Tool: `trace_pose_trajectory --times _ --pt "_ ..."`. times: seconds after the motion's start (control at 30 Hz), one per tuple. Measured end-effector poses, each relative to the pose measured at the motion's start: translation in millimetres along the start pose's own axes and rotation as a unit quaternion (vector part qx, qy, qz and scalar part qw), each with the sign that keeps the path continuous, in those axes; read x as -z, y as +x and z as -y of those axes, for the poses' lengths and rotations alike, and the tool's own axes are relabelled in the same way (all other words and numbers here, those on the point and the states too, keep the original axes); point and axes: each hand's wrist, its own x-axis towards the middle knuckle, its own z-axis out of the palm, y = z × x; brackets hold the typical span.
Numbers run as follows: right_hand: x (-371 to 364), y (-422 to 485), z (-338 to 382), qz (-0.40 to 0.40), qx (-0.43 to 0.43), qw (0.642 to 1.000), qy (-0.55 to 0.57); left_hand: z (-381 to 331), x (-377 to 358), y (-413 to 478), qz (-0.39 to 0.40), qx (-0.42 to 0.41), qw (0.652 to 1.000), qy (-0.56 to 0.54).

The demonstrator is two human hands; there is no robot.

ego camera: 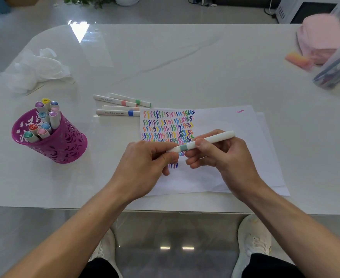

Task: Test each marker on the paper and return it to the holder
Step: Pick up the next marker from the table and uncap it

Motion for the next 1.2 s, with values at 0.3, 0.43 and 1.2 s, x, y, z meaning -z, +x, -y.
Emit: trace_pose_trajectory --times 0.3,0.43,1.2 --pt "0.1 -0.6 1.7 0.022 -0.015 0.999 0.023 -3.4 0.4 -3.7 -0.022 -0.019 0.999 -0.016" --pt "0.2 -1.4 0.2 0.026 -0.013 0.999 0.019 -3.3 0.3 -4.1 -0.019 -0.02 1.0 -0.007" --pt "5.3 -0.3 -17.4 -0.04 0.064 0.944 -0.321 -18.0 19.3 -10.9 -0.208 -0.032 0.963 -0.167"
